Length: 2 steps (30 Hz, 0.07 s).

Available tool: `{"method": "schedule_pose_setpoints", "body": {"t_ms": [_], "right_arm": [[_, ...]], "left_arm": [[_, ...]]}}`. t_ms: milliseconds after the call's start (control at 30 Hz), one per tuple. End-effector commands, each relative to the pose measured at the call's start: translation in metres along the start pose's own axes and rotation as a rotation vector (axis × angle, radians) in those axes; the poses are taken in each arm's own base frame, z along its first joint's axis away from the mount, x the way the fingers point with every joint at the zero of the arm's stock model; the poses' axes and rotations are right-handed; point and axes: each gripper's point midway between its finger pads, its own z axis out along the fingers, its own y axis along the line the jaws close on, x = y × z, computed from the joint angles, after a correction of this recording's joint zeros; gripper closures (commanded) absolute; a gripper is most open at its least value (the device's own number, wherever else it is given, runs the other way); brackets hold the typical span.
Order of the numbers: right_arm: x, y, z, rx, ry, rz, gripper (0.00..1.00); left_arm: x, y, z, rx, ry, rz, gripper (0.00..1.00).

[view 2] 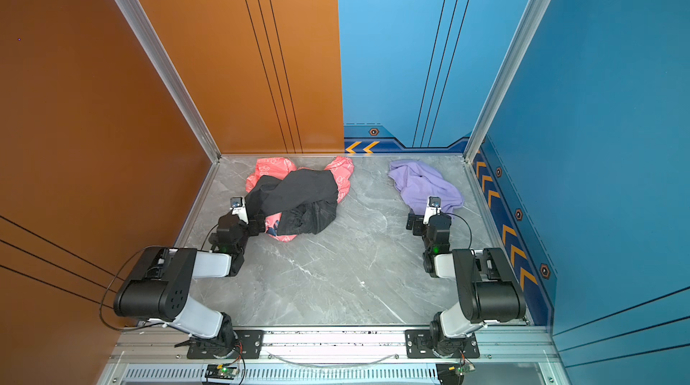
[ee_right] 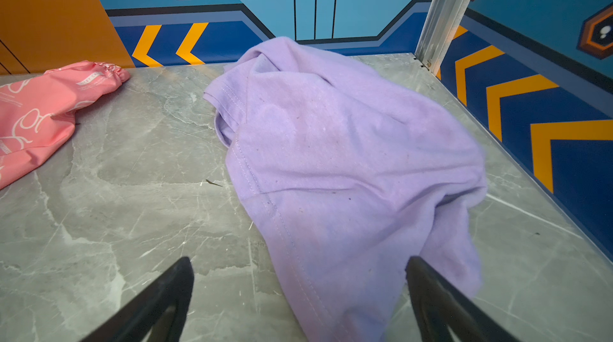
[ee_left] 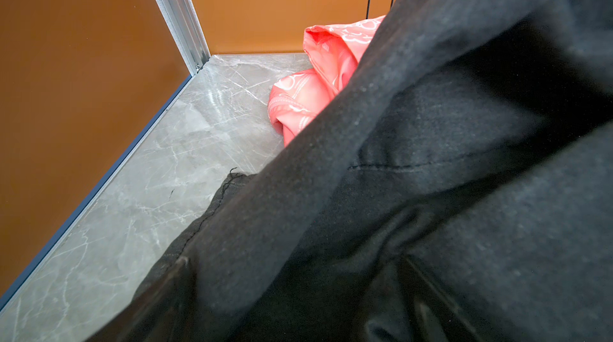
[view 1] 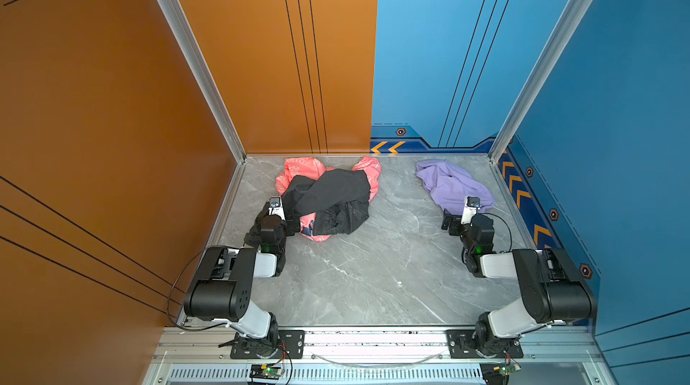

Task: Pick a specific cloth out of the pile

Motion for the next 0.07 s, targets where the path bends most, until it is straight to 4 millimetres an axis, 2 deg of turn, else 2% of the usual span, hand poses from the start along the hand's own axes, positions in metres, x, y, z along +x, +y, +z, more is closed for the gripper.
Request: {"method": "schedule_pose_setpoints", "body": {"t_ms": [0, 33], "right_arm": [[-0.0016, -0.0062, 0.0031, 0.031, 0.004, 0.006, 0.0], [-0.0018, -0.0062, 0.0032, 0.032, 0.004, 0.006, 0.0]], "left_arm": [[0.0003, -0.0066, 0.0022, 0.036, 0.003, 0.011, 0.02], [0.0001, -0.0067, 0.0019, 0.035, 0.003, 0.012, 0.02]]}}
